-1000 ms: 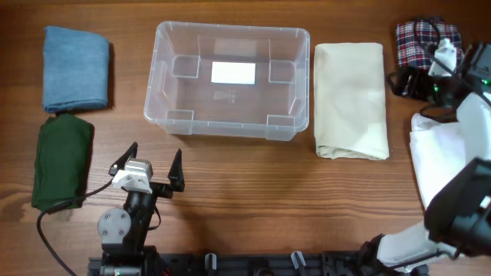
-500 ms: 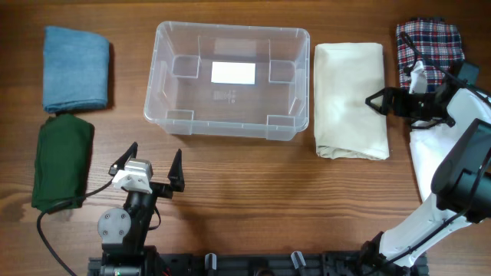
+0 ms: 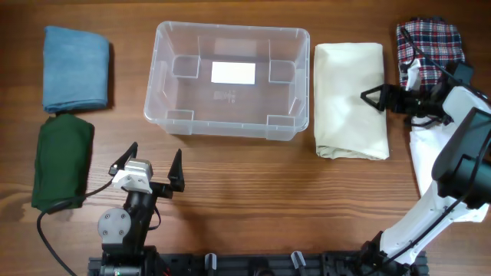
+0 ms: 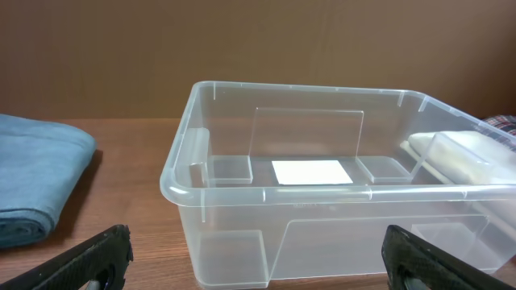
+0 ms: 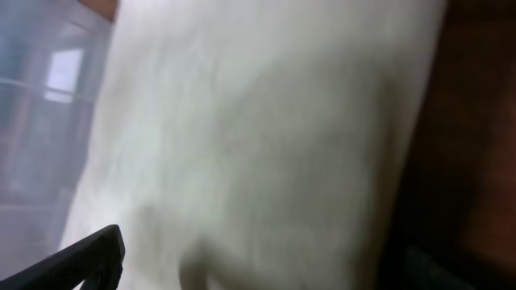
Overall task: Pack container
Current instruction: 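Grasp the cream folded cloth's right edge with the right gripper, then lift the cream cloth and carry it over the clear container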
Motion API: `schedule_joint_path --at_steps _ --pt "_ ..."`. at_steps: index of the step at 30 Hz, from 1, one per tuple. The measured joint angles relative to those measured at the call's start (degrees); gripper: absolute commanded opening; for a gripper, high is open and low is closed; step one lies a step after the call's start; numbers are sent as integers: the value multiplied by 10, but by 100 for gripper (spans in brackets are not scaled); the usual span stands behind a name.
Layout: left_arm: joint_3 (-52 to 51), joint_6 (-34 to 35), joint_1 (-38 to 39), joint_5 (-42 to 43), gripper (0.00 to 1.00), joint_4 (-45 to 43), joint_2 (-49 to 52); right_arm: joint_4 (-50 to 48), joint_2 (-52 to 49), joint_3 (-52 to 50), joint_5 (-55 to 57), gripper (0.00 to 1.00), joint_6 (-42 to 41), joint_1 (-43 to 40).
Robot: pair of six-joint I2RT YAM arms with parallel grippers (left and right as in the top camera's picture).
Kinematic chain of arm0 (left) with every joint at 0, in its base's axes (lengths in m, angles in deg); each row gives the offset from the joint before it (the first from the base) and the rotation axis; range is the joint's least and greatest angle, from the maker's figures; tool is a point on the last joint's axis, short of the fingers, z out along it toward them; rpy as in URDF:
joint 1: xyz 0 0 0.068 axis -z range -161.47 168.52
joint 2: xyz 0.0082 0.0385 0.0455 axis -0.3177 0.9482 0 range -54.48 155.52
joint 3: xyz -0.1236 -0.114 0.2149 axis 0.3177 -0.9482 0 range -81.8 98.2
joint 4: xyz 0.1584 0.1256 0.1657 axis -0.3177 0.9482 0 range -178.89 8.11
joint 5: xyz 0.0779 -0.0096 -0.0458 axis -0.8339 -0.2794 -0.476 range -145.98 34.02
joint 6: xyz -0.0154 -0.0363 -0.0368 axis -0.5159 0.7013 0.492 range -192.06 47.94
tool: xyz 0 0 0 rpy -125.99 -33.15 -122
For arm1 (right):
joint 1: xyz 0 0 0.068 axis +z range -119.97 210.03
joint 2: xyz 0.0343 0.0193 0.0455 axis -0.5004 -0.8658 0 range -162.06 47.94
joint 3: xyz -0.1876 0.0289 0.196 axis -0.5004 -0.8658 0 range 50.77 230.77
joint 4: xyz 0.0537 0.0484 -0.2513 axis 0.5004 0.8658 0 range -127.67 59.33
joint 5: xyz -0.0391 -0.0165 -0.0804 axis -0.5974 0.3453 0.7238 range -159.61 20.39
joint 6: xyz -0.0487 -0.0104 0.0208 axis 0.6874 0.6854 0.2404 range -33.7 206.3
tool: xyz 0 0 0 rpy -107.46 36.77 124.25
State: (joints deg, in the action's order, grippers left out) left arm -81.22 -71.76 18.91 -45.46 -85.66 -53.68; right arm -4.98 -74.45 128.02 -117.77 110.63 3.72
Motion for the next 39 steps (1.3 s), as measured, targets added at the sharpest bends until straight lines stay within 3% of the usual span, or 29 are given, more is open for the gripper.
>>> schedule_joint_path --at_steps 7,14,15,17,19,20,23,34,39 --pt "0 0 0 0 100 0 0 -30 -35 10 -82 100 0 -2" --pt "0 0 0 0 100 0 0 -62 -43 12 -92 98 0 34" --pt "0 0 0 0 100 0 0 -67 -44 12 -92 90 0 43" --pt "0 0 0 0 100 0 0 -79 -47 12 -86 56 -3 62" --pt "0 0 0 0 100 0 0 -87 -51 12 -73 41 -11 71" --pt "0 0 0 0 100 0 0 -88 -55 12 -66 28 -17 73" --pt "0 0 0 0 100 0 0 -83 -62 10 -61 8 -31 76" --pt "0 0 0 0 100 0 0 -61 -63 22 -56 4 -85 76" --pt "0 0 0 0 100 0 0 8 -21 43 26 4 -123 77"
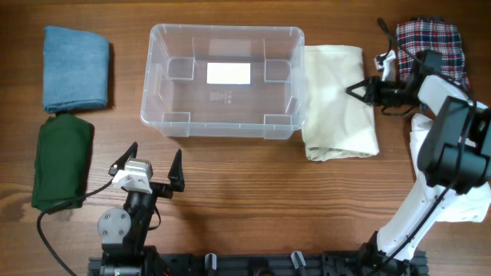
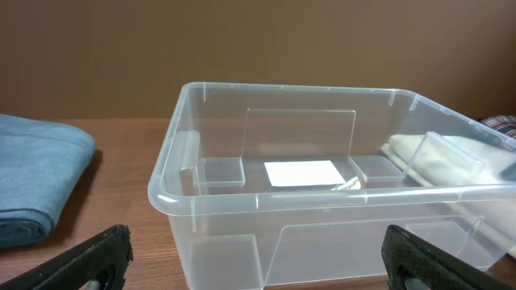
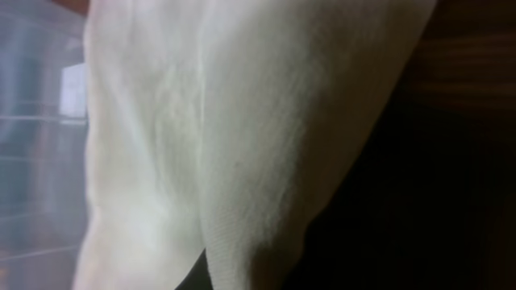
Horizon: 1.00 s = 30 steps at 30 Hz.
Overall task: Pack container
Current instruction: 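Lift the cream cloth and carry it over the clear container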
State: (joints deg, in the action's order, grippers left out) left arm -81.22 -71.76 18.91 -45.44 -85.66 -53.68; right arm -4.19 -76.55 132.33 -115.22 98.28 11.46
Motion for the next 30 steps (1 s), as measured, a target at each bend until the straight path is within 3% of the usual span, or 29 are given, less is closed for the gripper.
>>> schedule_joint_path --at_steps 5,6,11,15,21,30 --pt "0 0 0 0 100 0 0 103 93 71 96 4 -13 -1" --pt "0 0 0 0 100 0 0 127 151 106 132 4 -13 -1" --pt "0 0 0 0 100 0 0 165 250 127 178 4 -14 19" --pt "0 0 0 0 100 0 0 163 303 127 192 4 3 90" --pt "0 0 0 0 100 0 0 141 339 127 274 4 85 232" --pt "0 0 0 0 100 0 0 46 346 127 400 4 267 358"
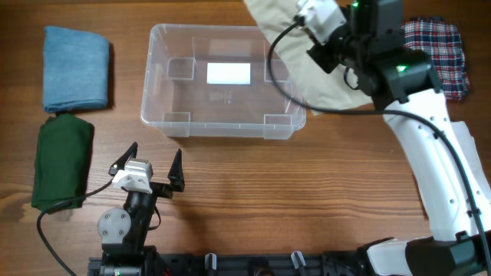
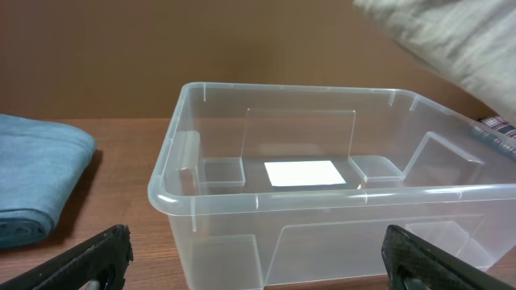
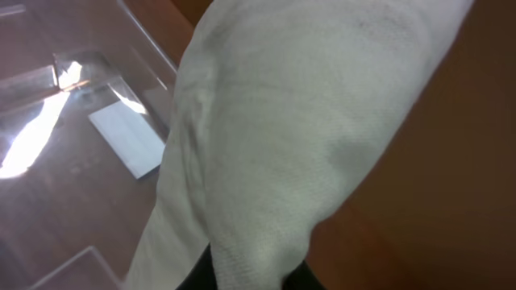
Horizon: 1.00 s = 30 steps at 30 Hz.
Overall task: Pack container
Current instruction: 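Lift the cream cloth and carry it over the clear container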
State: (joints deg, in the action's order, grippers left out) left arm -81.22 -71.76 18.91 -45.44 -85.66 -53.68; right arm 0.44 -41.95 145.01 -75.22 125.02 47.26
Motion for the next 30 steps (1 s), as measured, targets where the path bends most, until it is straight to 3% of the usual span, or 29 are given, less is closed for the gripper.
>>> schedule_joint_path --at_steps 8,15,23,30 --pt "0 0 0 0 100 0 0 -117 1 0 25 4 195 112" --pt "0 0 0 0 100 0 0 -137 -38 0 25 4 337 179" --pt "0 0 0 0 100 0 0 -167 -153 0 27 4 383 209" --pt "0 0 0 0 100 0 0 -204 -193 0 28 4 413 210"
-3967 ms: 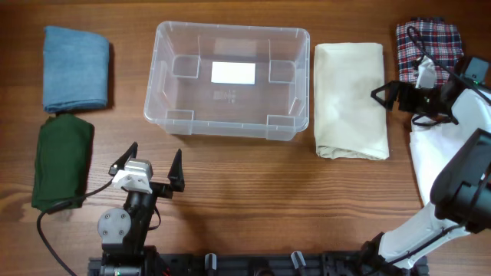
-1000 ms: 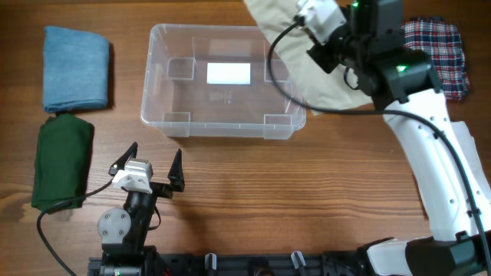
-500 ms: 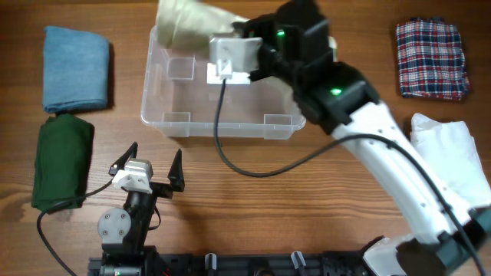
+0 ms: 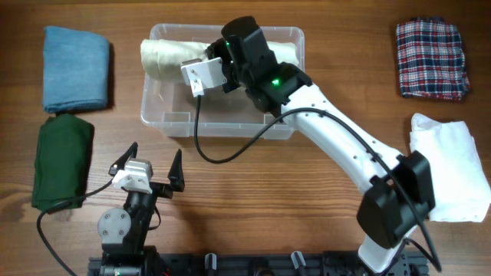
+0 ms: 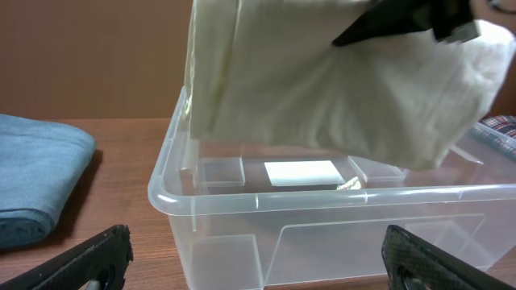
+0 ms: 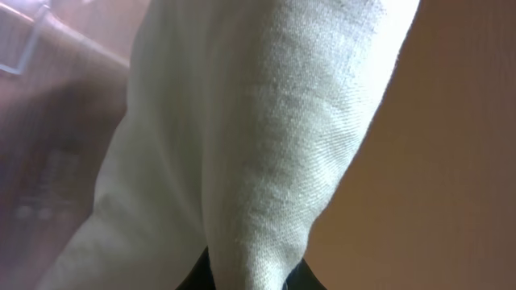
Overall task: Pack container
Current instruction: 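Lift the cream cloth and carry it over the clear container, then lower the cream cloth into the container and open the right gripper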
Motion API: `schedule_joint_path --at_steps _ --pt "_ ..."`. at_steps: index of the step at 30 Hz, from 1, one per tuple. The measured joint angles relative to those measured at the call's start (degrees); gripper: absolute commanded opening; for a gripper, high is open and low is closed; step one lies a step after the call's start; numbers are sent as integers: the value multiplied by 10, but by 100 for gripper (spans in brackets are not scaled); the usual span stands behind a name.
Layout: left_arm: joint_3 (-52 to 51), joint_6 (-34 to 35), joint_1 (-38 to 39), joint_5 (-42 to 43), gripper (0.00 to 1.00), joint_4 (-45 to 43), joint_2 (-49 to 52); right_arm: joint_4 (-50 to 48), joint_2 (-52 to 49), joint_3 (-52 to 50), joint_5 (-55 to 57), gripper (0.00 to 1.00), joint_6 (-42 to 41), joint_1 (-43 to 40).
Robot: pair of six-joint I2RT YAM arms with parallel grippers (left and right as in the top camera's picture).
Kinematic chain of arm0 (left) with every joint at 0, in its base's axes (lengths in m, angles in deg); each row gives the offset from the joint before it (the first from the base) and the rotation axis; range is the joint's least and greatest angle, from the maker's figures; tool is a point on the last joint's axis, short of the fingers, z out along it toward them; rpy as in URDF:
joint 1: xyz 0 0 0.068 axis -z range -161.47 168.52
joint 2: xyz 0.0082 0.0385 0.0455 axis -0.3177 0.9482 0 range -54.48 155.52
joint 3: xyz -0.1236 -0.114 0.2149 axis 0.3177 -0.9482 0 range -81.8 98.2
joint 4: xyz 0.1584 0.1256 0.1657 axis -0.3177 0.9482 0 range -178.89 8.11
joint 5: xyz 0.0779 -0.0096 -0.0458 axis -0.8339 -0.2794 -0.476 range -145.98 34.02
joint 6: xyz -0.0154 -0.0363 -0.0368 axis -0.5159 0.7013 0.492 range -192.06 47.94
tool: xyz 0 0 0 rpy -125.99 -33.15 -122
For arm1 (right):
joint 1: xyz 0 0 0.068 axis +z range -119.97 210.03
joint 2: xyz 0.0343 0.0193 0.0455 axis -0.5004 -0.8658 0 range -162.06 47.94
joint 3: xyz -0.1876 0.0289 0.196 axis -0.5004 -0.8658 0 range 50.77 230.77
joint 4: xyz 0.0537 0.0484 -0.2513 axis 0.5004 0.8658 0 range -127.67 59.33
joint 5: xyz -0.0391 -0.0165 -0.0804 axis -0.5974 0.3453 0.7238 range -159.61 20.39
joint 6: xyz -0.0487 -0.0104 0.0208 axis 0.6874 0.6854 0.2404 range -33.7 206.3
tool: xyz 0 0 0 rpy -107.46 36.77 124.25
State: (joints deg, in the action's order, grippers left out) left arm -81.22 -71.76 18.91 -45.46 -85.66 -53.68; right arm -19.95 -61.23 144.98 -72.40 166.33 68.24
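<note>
A clear plastic container (image 4: pixel 222 132) stands at the back middle of the table. My right gripper (image 4: pixel 234 54) is shut on a cream folded cloth (image 4: pixel 165 55) and holds it over the container's far half. In the left wrist view the cream cloth (image 5: pixel 322 89) hangs just above the container's rim (image 5: pixel 322 197). In the right wrist view the cream cloth (image 6: pixel 242 145) fills the frame, pinched at the bottom by the right gripper (image 6: pixel 242 278). My left gripper (image 4: pixel 149 175) rests open near the front edge, facing the container, and the left gripper (image 5: pixel 250 266) is empty.
A blue folded cloth (image 4: pixel 75 67) and a dark green one (image 4: pixel 61 162) lie left of the container. A plaid cloth (image 4: pixel 432 47) lies at the back right, with a white cloth (image 4: pixel 449 165) in front of it.
My right gripper has moved left with the cream cloth, from above the container's far right corner to over its far half. The cloth now spans the container. The left arm has not moved.
My right gripper was open at the right edge of the cream cloth lying right of the container. Then it was shut on the cloth, which had slid left together with the container. Then the cloth hung above the container's right end, and now over its far half.
</note>
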Motion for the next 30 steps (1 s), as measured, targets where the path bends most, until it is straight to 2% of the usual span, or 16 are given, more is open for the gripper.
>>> schedule_joint_path --at_steps 10,30 --pt "0 0 0 0 100 0 0 -64 -83 0 16 4 56 -4" --pt "0 0 0 0 100 0 0 -68 -116 0 -7 4 71 -35"
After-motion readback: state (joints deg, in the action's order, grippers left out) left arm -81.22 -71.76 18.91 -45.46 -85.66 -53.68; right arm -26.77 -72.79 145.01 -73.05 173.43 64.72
